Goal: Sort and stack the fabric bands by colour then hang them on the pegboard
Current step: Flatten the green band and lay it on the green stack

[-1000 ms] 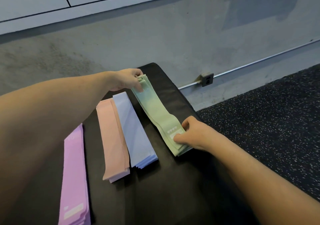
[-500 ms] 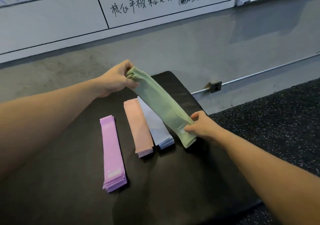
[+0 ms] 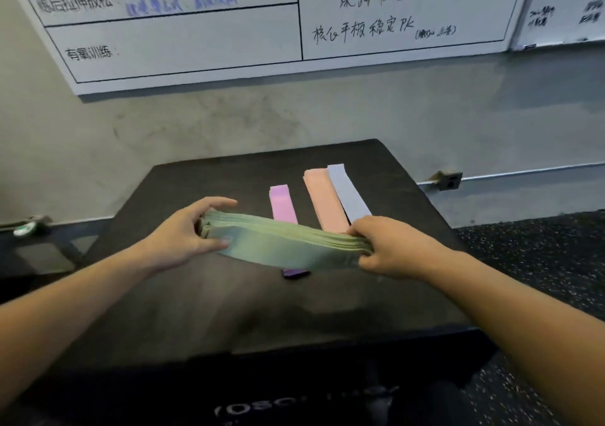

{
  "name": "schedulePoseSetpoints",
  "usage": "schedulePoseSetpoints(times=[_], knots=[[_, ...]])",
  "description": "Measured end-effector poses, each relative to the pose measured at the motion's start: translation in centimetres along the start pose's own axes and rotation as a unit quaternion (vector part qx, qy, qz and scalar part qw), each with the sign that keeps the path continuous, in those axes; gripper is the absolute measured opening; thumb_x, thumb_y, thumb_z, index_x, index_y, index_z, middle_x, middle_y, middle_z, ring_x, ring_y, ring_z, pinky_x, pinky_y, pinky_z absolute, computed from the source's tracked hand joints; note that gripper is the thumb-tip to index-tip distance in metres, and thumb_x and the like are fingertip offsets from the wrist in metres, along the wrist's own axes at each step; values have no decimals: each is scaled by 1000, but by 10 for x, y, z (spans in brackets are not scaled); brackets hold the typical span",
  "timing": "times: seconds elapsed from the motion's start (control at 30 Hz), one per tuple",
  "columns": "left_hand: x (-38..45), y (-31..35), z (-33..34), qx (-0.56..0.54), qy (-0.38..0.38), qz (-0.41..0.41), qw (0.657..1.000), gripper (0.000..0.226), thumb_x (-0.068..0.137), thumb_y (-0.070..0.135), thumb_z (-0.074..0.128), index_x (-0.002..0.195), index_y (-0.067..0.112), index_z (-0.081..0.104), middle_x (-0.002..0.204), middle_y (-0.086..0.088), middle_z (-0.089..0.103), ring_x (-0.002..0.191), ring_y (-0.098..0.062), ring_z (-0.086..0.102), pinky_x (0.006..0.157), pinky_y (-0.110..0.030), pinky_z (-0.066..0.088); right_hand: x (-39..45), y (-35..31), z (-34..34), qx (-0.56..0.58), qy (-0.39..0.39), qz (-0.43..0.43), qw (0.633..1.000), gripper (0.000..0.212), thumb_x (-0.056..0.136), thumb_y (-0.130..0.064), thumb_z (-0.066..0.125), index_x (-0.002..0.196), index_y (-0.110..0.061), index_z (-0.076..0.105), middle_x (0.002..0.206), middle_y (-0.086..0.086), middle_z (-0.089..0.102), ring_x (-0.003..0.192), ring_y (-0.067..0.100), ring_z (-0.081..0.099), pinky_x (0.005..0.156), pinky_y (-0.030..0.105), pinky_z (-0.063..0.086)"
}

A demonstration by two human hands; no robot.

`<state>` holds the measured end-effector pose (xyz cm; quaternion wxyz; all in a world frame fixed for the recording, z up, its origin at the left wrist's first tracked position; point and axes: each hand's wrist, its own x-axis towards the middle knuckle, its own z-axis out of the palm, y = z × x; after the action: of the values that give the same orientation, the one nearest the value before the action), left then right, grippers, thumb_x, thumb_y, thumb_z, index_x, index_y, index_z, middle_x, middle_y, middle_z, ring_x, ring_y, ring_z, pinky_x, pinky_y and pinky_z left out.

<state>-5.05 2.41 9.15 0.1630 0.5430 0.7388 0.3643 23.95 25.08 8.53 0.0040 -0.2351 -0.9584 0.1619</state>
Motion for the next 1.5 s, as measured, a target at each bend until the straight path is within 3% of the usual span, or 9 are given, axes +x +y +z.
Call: schedulePoseSetpoints(times=[0.17, 0.3, 0.4, 0.7, 0.83, 0.97, 1.23, 1.4, 1.5], knots=[[-81, -53, 23, 76, 29, -16, 997, 90, 71, 16, 92, 119, 76, 44, 113, 30, 59, 103, 7, 57, 93, -7, 40, -3, -38, 40, -34, -52, -6, 998, 36, 89, -22, 64, 124, -30, 59, 121, -5, 63, 105, 16, 60, 94, 34, 51], [-113, -78, 45, 119, 24, -33, 992, 81, 76, 16, 88, 133, 53, 44, 125, 6, 55, 113, -2, 50, 106, -14, 34, -3, -54, 73, -89, -84, -27, 992, 53, 93, -31, 62, 142, -36, 45, 129, -4, 59, 119, 20, 54, 98, 38, 48], [-122, -84, 60, 148, -14, -63, 987, 83, 83, 20, 82, 150, 37, 37, 126, 7, 46, 111, -1, 44, 97, -9, 29, 2, -63, 88, -179, -75, -39, 980, 69, 94, -35, 59, 154, -41, 23, 129, -1, 57, 119, 22, 52, 92, 35, 45], [-129, -93, 76, 169, -1, -59, 984, 58, 90, 24, 72, 139, 34, 42, 125, 17, 37, 114, -14, 55, 105, -40, 43, 11, -86, 119, -306, -72, -44, 948, 64, 86, -41, 62, 140, -15, 39, 136, 7, 53, 133, 25, 46, 126, 46, 10], [-135, -95, 72, 236, -13, -42, 971, 79, 95, 31, 66, 156, 44, 18, 149, 19, 31, 132, -6, 42, 107, -38, 30, 6, -77, 129, -286, -51, -59, 955, 75, 90, -44, 53, 153, -23, 20, 143, 7, 50, 135, 28, 44, 125, 50, 13], [-134, -92, 73, 275, -11, -60, 960, 83, 97, 35, 64, 159, 42, 9, 140, 15, 35, 126, -10, 45, 108, -34, 23, 5, -64, 126, -213, -16, -82, 973, 74, 89, -52, 45, 155, -30, 18, 141, 2, 52, 123, 24, 50, 109, 39, 39], [-113, -66, 74, 441, -76, -93, 889, 51, 87, 30, 61, 134, 34, 43, 123, 11, 42, 127, -11, 44, 123, -45, 7, 12, -52, 120, -195, -29, -160, 967, 62, 99, -67, 35, 150, -34, 26, 140, -5, 52, 117, 18, 54, 94, 34, 43], [-99, -49, 91, 515, -149, -106, 837, 49, 81, 27, 56, 127, 20, 38, 126, 1, 46, 122, -20, 53, 122, -44, 17, 19, -66, 115, -191, -73, -118, 972, 38, 97, -51, 49, 124, -24, 44, 129, 1, 57, 110, 22, 56, 88, 37, 44], [-97, -52, 91, 479, -137, -106, 861, 65, 81, 30, 56, 141, 26, 30, 129, 1, 53, 120, -24, 53, 109, -38, 35, 22, -87, 126, -195, -56, -63, 977, 48, 91, -45, 56, 127, -16, 44, 131, 8, 57, 118, 28, 54, 92, 41, 43]])
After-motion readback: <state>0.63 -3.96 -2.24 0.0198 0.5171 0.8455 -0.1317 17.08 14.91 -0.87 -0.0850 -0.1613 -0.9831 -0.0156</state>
